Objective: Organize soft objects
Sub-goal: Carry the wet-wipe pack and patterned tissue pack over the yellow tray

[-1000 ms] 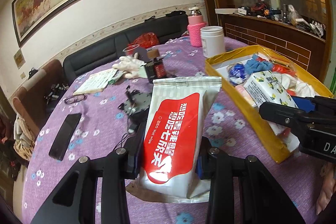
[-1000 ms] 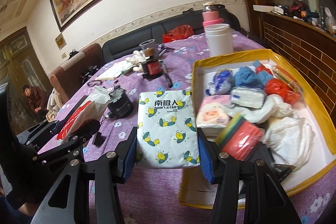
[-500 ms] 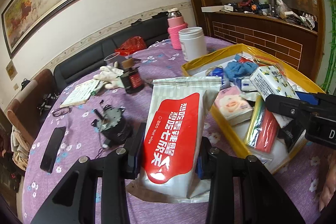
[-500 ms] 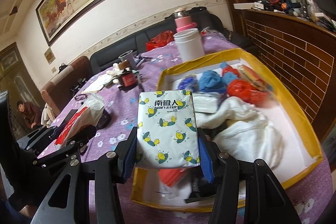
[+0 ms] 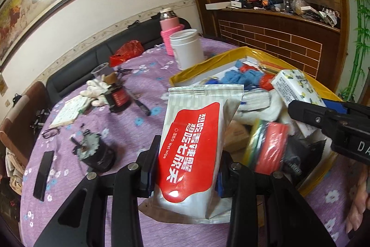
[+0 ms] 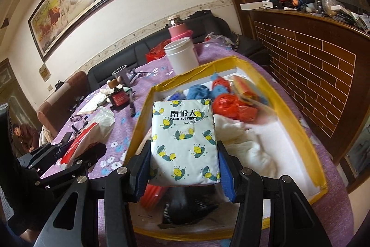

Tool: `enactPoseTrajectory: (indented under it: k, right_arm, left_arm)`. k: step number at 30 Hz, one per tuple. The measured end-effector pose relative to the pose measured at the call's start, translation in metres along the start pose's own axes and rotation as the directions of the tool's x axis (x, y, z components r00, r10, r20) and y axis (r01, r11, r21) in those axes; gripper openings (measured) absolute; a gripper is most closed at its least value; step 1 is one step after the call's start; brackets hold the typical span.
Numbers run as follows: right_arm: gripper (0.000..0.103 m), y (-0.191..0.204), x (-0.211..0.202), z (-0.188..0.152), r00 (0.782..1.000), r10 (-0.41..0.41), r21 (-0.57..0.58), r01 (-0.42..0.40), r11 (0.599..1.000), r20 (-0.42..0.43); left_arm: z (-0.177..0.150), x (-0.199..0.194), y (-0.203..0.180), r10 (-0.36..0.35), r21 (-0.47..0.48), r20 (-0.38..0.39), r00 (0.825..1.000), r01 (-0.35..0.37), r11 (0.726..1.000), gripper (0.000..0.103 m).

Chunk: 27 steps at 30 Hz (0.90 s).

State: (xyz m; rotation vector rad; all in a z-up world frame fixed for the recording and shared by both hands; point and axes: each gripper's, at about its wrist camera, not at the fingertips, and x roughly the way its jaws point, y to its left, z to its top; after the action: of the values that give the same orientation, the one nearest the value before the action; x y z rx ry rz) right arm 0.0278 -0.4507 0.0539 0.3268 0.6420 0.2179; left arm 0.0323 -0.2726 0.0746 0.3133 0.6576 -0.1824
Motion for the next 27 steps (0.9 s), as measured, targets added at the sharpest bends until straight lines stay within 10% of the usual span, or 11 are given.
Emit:
enactPoseTrajectory:
  k: [27]
  right_arm:
    - [0.056, -0.034, 0.055, 0.035, 0.981, -0.119, 0.028, 0.125, 0.992, -0.151]
  left_arm:
    - [0.035, 0.083, -0.035, -0.133, -0.068, -0.142, 0.981, 0.124, 0.99, 0.036]
